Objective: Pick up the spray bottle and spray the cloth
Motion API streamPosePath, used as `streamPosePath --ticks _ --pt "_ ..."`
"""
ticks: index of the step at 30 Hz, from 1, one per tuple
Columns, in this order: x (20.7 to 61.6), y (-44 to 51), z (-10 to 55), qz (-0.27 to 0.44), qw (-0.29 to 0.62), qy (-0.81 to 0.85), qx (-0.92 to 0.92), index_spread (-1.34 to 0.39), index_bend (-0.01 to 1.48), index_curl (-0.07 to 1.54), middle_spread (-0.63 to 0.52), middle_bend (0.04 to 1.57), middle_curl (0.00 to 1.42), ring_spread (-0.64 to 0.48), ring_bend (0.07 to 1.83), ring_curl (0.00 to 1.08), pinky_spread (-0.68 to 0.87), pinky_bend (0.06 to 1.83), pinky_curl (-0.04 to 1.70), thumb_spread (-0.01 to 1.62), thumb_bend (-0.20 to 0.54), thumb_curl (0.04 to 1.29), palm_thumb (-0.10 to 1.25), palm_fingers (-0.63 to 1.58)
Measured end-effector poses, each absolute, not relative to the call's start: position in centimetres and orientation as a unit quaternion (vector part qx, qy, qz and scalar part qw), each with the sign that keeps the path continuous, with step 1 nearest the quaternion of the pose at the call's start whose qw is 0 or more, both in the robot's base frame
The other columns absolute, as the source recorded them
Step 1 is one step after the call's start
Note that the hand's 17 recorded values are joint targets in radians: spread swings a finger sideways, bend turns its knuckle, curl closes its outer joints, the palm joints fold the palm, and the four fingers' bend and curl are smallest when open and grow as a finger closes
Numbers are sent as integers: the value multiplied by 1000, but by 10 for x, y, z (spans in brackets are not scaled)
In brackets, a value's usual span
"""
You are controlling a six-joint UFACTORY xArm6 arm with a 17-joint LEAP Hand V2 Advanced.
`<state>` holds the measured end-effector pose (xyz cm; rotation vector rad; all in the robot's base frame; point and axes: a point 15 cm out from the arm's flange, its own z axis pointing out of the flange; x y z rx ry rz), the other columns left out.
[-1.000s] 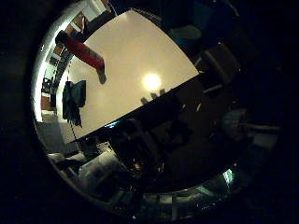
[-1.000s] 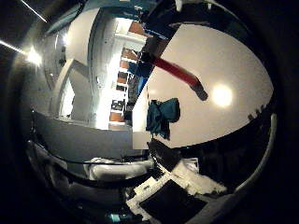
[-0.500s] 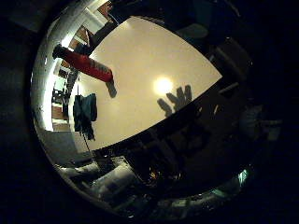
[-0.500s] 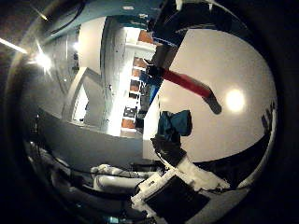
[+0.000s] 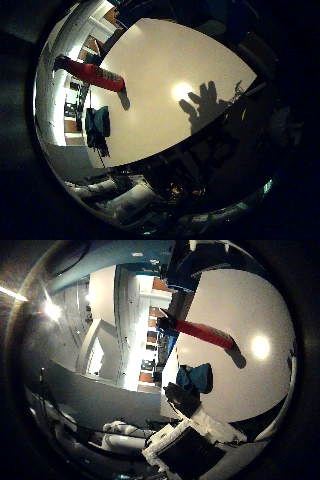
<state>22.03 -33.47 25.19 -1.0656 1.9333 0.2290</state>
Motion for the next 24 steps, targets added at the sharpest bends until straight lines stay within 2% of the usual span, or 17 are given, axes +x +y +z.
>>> streamPosePath --ticks 24 --pt "314 -281 223 131 498 742 -428 -209 154 277 144 221 355 213 287 268 383 327 309 1023 -25 322 634 141"
